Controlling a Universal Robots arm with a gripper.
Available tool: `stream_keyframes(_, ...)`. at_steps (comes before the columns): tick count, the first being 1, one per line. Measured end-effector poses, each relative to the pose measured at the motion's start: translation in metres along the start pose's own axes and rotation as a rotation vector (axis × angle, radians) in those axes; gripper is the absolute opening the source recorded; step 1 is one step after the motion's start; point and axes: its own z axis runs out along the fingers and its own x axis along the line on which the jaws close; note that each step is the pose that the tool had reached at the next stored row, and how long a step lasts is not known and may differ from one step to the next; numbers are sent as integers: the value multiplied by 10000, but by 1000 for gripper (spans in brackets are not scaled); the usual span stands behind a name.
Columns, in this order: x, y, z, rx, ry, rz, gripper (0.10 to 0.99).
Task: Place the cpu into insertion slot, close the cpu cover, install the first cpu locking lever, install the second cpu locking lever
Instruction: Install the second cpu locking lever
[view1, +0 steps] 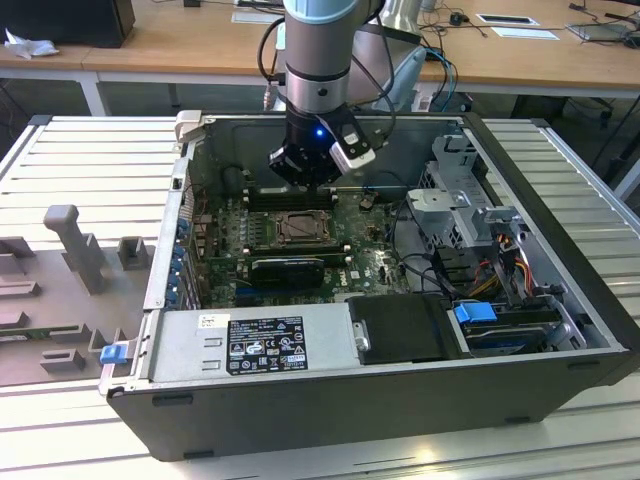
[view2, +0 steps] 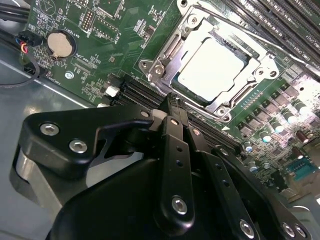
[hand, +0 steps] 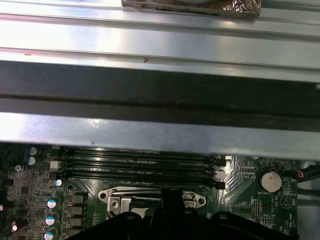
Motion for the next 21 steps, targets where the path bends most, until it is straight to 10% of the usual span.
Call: stream_keyframes(21,6,-184,-17,0,0,0,106)
